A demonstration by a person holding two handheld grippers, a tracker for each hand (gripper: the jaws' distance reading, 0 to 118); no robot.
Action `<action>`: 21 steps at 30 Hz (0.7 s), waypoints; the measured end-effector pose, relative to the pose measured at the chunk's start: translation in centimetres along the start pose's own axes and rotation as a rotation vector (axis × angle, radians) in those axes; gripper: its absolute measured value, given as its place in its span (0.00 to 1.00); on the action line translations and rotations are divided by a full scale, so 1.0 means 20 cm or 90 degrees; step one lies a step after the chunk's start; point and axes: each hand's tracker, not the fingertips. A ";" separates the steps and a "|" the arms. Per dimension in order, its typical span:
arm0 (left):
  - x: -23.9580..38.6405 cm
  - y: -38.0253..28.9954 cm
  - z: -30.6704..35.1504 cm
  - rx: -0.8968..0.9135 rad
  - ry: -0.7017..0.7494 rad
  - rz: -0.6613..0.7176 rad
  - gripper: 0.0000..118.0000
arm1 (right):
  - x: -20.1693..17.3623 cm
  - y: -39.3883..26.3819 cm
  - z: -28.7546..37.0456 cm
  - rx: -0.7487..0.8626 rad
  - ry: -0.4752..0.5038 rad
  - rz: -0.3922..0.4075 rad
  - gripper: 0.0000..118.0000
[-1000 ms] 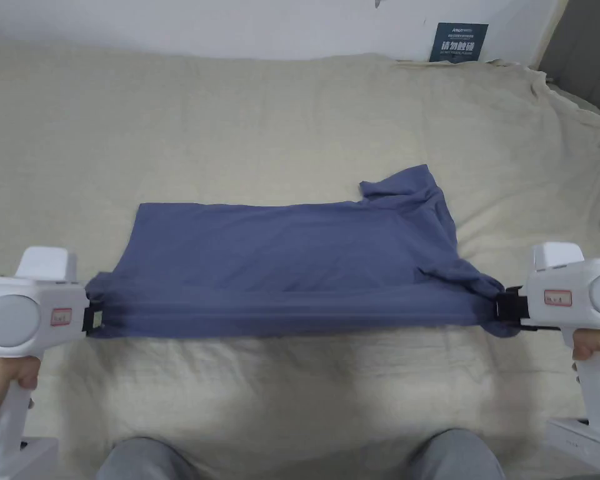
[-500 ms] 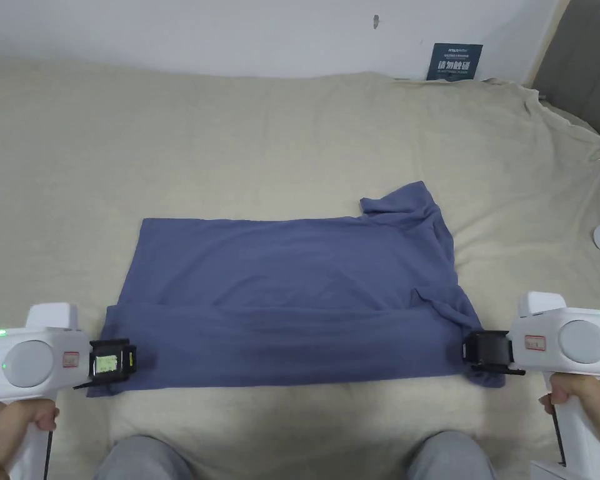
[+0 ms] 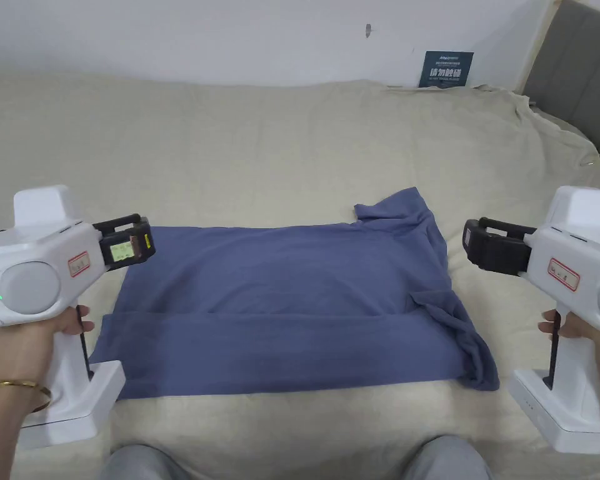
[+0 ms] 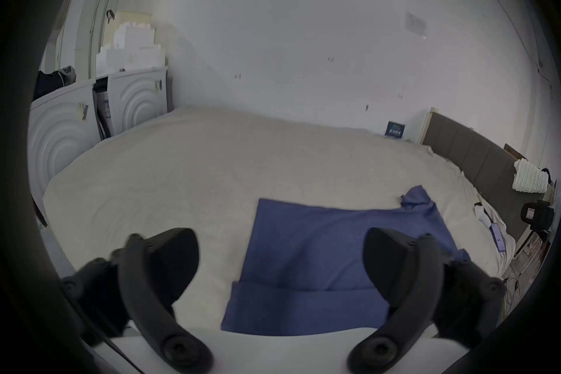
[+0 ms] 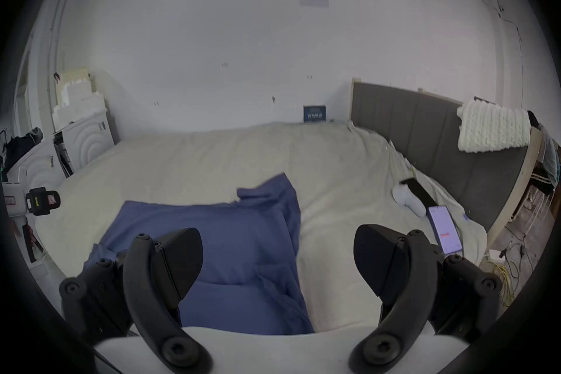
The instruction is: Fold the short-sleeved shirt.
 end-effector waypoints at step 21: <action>0.18 -0.06 -0.12 0.057 -0.050 -0.070 0.00 | -0.10 0.06 -0.31 -0.033 0.034 -0.005 0.00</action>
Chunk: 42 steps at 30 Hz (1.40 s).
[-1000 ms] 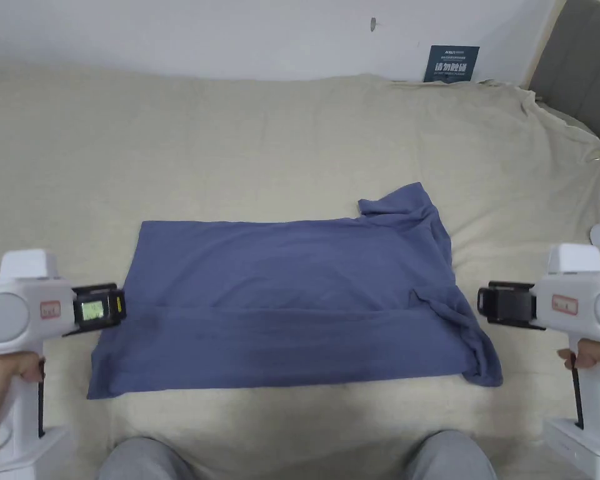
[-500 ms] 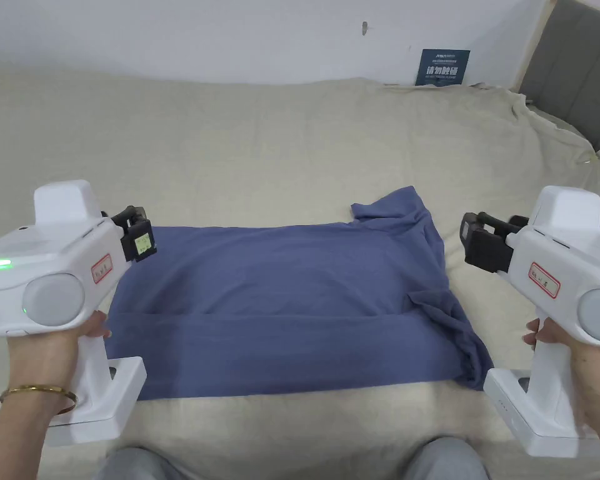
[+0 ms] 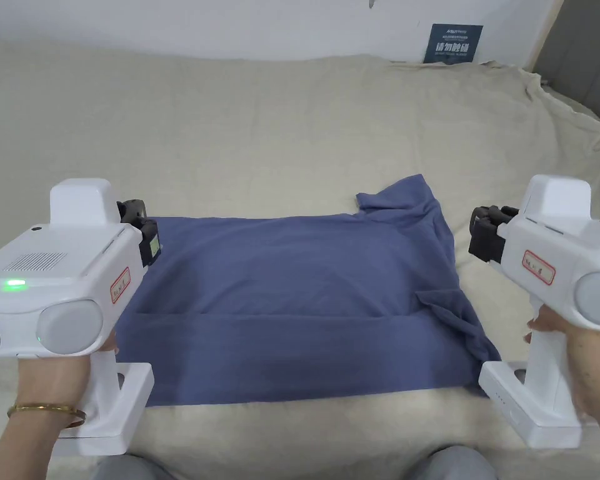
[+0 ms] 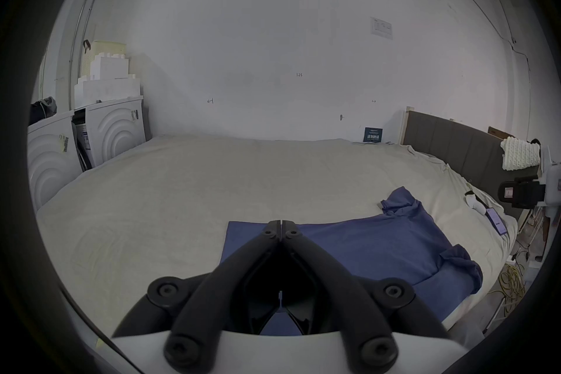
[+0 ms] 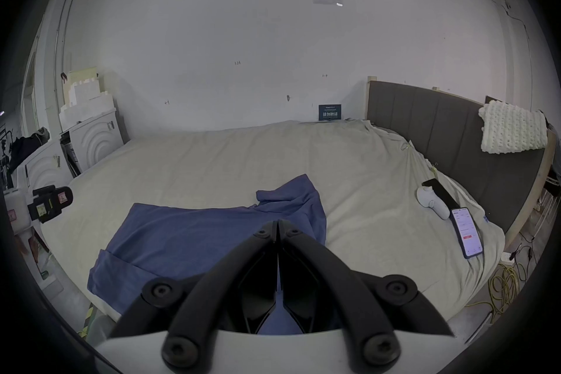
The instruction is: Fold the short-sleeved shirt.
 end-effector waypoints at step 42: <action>-0.10 -0.08 -0.69 -0.111 0.029 0.063 0.00 | 0.28 0.11 -1.71 -0.455 -0.142 -0.013 0.03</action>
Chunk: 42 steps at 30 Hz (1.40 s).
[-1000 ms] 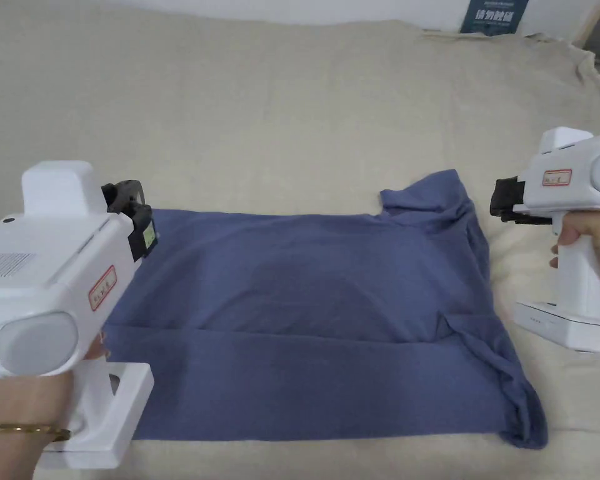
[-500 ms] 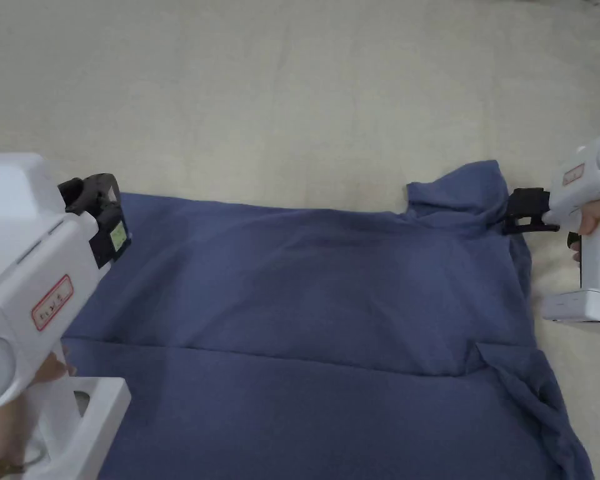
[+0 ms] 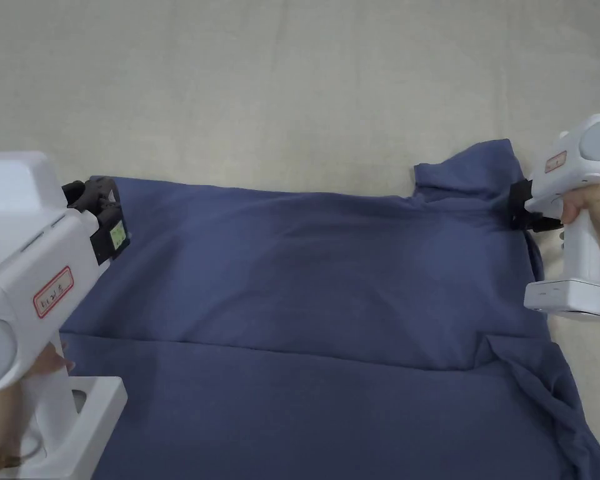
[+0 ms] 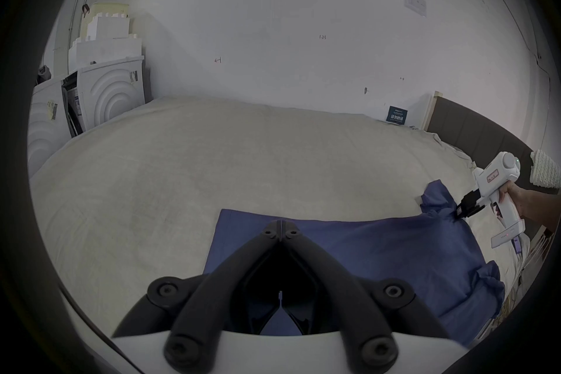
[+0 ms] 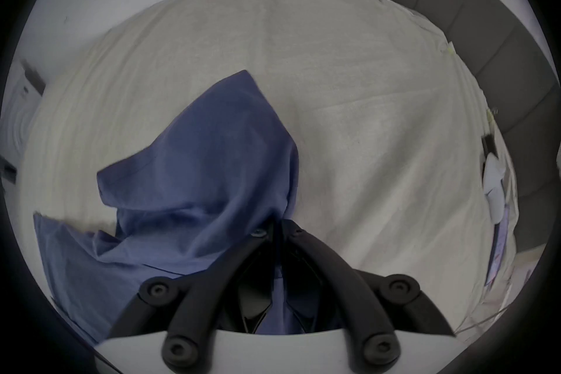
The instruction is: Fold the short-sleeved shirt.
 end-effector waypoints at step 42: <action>-0.33 0.41 -0.55 -0.190 0.017 0.023 0.00 | 0.08 -0.12 0.45 0.123 0.084 -0.011 0.03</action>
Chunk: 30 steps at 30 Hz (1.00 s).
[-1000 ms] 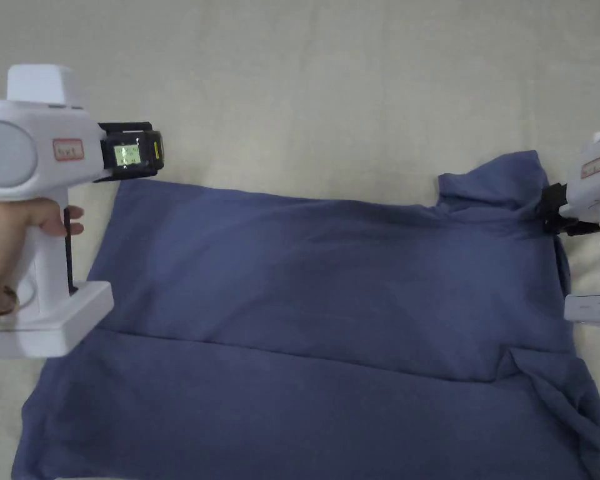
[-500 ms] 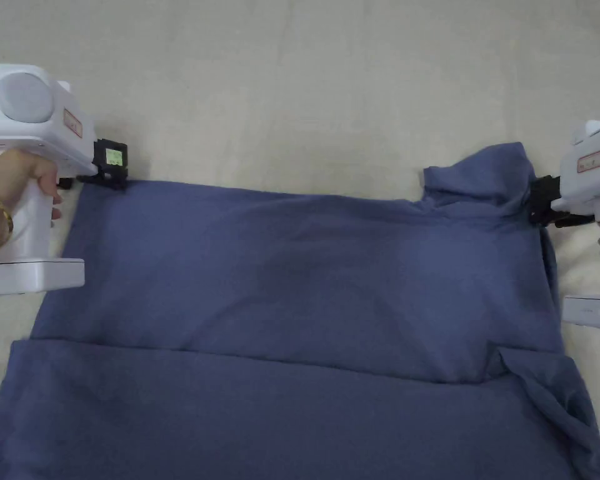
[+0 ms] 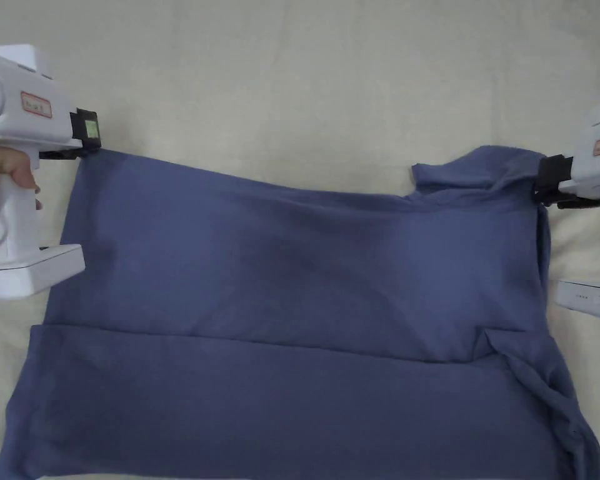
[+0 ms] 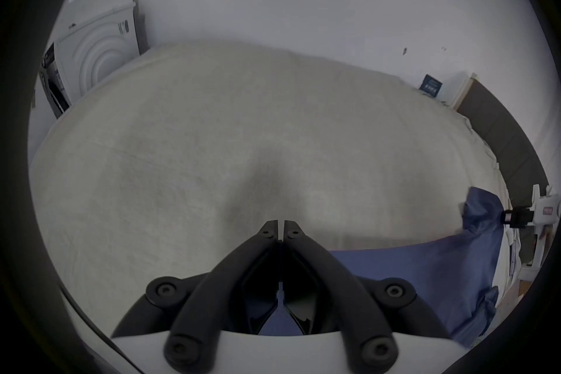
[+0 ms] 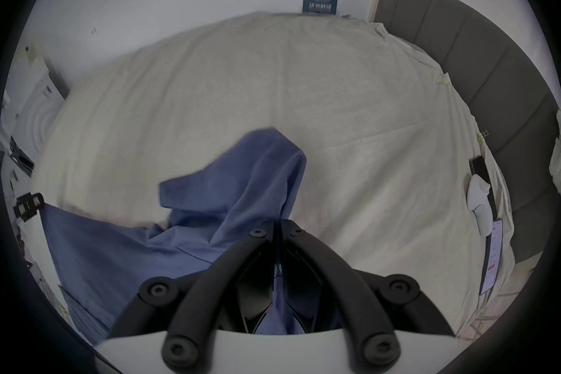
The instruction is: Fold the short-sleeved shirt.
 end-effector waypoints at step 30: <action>-0.25 -1.02 0.73 -0.069 0.039 0.057 0.00 | 0.25 -1.10 0.47 -0.056 -0.036 0.005 0.03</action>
